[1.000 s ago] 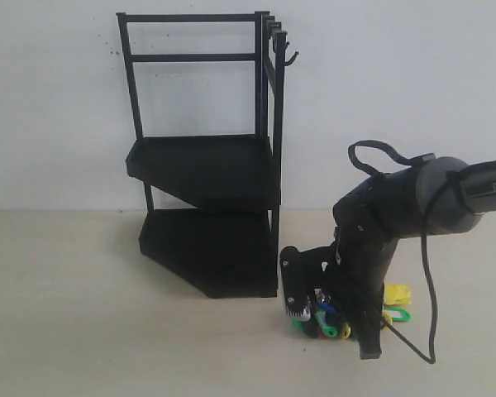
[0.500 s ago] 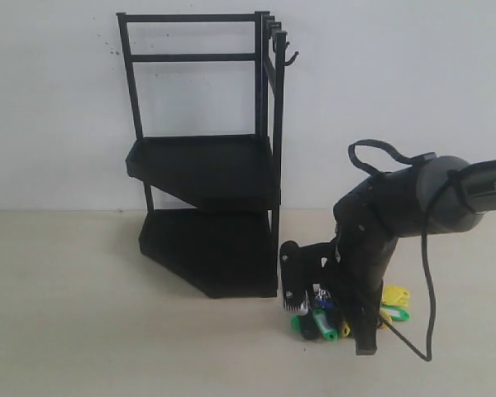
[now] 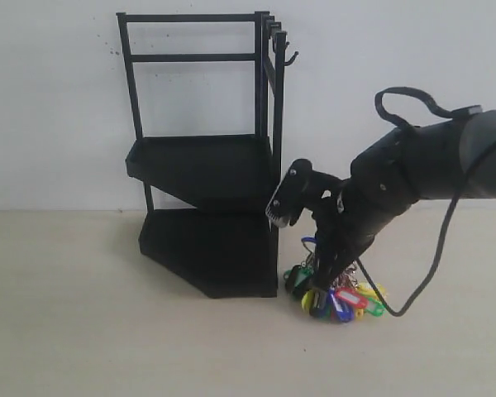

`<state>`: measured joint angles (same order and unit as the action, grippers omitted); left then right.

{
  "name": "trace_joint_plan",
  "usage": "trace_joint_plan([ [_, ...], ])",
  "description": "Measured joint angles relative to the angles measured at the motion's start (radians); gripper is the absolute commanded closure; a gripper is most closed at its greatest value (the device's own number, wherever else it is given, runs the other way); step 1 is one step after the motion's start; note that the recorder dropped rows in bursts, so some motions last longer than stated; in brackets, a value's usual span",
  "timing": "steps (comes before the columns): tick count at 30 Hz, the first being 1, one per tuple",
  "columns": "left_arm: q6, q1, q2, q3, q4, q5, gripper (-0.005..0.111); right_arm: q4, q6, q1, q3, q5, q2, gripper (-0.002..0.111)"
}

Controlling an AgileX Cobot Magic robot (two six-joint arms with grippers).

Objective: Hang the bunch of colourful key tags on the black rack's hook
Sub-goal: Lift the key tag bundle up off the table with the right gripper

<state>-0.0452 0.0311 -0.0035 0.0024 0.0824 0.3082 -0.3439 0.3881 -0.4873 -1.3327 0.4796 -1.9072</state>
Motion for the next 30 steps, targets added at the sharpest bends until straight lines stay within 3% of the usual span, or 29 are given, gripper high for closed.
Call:
trace_joint_plan([
  [6,0.0,0.0,0.0,0.0,0.0,0.0,0.102,0.031,-0.234,0.067,0.0,-0.004,0.022,0.108],
  [10,0.0,0.0,0.0,0.0,0.0,0.0,0.102,0.152,-0.273,0.141,0.0,0.002,0.038,0.108],
  [22,0.0,0.0,0.0,0.0,0.0,0.0,0.102,0.677,-0.056,0.283,0.0,-0.024,0.167,0.108],
  [30,0.0,0.0,0.0,0.0,0.0,0.0,0.102,0.794,-0.022,0.301,0.0,-0.046,0.26,0.108],
])
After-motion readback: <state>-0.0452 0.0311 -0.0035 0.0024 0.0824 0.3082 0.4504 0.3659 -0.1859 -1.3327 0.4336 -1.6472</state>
